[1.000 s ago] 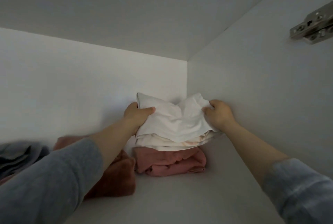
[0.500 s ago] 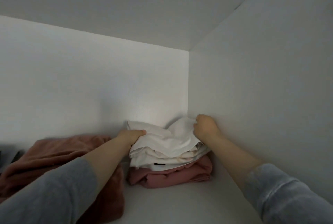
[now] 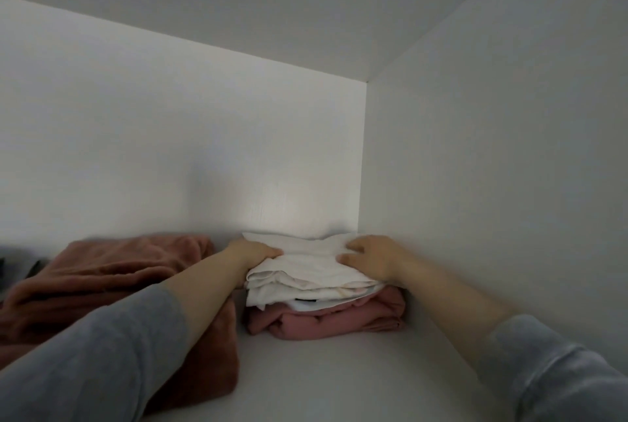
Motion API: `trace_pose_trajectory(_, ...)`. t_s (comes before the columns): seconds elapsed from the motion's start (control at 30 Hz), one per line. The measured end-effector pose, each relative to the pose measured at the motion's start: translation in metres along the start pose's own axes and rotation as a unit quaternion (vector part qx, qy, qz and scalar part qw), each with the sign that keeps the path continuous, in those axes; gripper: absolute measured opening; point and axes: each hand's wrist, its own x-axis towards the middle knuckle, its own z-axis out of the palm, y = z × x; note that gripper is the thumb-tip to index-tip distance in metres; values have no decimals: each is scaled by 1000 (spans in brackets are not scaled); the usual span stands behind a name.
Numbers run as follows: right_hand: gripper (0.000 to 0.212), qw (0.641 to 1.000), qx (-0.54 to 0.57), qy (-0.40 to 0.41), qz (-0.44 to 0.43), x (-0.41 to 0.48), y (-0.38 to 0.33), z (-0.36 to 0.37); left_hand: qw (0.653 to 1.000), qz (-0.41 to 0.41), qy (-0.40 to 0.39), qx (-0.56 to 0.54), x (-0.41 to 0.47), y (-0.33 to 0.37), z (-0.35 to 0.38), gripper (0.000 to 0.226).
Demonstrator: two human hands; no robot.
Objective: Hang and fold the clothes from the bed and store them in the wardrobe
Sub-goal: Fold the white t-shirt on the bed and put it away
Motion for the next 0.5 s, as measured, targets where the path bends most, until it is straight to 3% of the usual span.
trace_pose_trajectory(0.1, 64, 998, 32, -48, 30, 0, 6, 11, 986, 44, 78, 142, -5, 3, 1, 83)
trace_pose_trajectory(0.2, 66, 997, 37, -59, 37, 1, 8, 11, 898, 177, 99, 390, -10, 4, 4, 80)
trace_pose_trajectory(0.3, 67, 998, 0, -53, 33, 7, 6, 6, 860, 236, 7, 452, -17, 9, 16, 77)
trace_pose_trajectory(0.4, 75, 999, 18, -19, 26, 18, 4, -2, 813, 178, -106, 545, -18, -6, 34, 90)
trace_pose_trajectory(0.5, 76, 1000, 8, -24, 1, 28, 3, 4, 810, 148, -135, 552, -13, -22, 39, 96)
